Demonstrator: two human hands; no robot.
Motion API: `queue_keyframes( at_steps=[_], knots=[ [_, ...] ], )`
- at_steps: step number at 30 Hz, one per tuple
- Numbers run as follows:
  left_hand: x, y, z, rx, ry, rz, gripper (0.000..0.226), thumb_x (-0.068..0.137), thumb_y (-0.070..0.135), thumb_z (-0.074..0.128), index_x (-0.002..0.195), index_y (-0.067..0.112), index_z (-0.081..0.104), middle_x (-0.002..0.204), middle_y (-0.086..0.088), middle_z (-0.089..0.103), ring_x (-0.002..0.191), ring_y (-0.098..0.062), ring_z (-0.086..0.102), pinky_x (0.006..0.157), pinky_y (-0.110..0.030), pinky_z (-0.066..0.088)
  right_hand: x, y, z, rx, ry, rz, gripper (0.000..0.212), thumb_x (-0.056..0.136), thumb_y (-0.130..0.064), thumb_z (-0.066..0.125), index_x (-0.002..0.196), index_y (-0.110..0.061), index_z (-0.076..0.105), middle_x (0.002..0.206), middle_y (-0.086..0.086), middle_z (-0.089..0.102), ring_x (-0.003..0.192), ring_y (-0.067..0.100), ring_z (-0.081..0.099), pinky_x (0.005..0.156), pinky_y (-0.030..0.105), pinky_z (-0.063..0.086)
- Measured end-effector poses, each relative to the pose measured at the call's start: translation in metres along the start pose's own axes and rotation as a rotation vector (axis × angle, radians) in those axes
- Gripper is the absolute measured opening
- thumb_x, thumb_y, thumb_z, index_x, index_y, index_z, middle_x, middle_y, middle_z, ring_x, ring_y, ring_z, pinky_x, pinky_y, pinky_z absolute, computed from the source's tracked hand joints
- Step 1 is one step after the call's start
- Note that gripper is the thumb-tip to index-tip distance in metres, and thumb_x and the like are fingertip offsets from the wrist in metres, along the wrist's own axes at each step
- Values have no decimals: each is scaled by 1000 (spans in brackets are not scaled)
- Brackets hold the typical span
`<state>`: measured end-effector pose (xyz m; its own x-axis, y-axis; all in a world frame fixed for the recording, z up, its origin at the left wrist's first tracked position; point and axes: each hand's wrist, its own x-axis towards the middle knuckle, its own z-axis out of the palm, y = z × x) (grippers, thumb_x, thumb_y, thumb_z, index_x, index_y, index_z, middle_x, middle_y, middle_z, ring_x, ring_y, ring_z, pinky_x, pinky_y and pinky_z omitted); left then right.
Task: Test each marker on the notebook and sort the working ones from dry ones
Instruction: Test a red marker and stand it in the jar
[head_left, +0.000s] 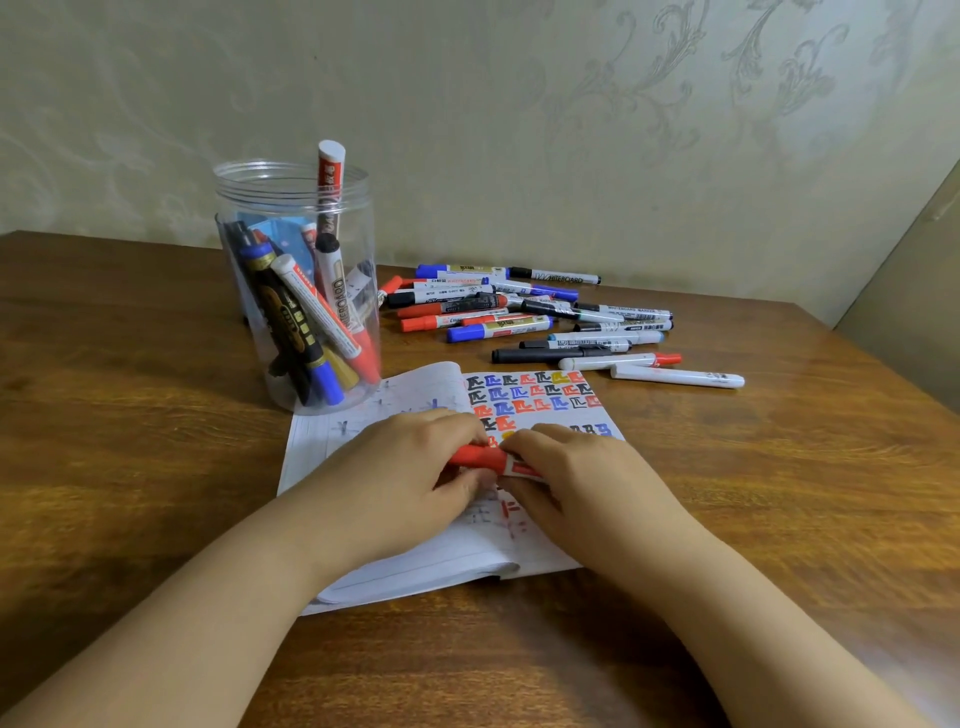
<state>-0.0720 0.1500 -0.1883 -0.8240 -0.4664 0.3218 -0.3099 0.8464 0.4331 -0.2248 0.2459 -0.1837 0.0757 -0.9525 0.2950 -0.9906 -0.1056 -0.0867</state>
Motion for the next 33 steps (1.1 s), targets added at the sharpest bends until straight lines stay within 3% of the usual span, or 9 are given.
queue_keyframes(
  at_steps=[7, 10, 13, 16, 23, 30, 33],
  knots=[
    [2, -4, 3, 0, -85, 32, 19, 94, 39, 38, 89, 23, 48, 80, 15, 46, 83, -9, 51, 74, -28, 40, 2, -9, 4, 77, -95, 3, 25, 99, -35, 35, 114, -18, 47, 110, 0, 55, 96, 21, 54, 78, 33, 42],
    [2, -2, -1, -44, -127, 47, 27, 86, 49, 30, 83, 28, 47, 75, 17, 46, 76, -1, 49, 69, -16, 37, 0, -5, 7, 63, -28, -65, 44, 95, -47, 19, 109, -18, 49, 103, 0, 59, 89, 23, 56, 69, 35, 41],
    [2, 1, -4, -83, -153, 55, 23, 93, 36, 40, 70, 38, 40, 67, 22, 45, 74, 16, 46, 67, -7, 34, -4, -3, 8, 44, -22, -96, 59, 84, -51, 8, 104, -18, 52, 92, 0, 63, 76, 25, 58, 59, 35, 40],
    [1, 1, -5, -81, -165, 59, 30, 94, 30, 43, 67, 40, 37, 63, 20, 44, 73, 18, 46, 66, -7, 34, -5, -5, 8, 37, -26, -90, 46, 89, -43, 20, 100, -16, 55, 83, 2, 65, 66, 25, 59, 52, 32, 39],
    [2, -2, -4, -76, -175, 32, 27, 93, 35, 43, 67, 40, 39, 65, 19, 47, 72, 12, 48, 62, -10, 34, -4, -8, 8, 3, -4, -66, 38, 90, -37, 29, 99, -15, 59, 73, 0, 66, 53, 22, 58, 42, 30, 42],
    [2, -1, -5, -69, -144, 35, 14, 91, 40, 40, 78, 42, 45, 72, 22, 49, 73, 11, 48, 64, -9, 34, -3, -6, 6, -2, 73, -85, 42, 90, -37, 37, 117, -14, 60, 76, 0, 69, 54, 19, 62, 41, 27, 45],
    [3, -4, -3, -28, -107, 8, 17, 91, 40, 42, 89, 30, 56, 78, 17, 50, 75, 1, 49, 66, -12, 36, 2, -5, 7, -65, 111, -74, 36, 86, -37, 42, 98, -15, 68, 72, -2, 66, 54, 18, 63, 39, 24, 41]
  ],
)
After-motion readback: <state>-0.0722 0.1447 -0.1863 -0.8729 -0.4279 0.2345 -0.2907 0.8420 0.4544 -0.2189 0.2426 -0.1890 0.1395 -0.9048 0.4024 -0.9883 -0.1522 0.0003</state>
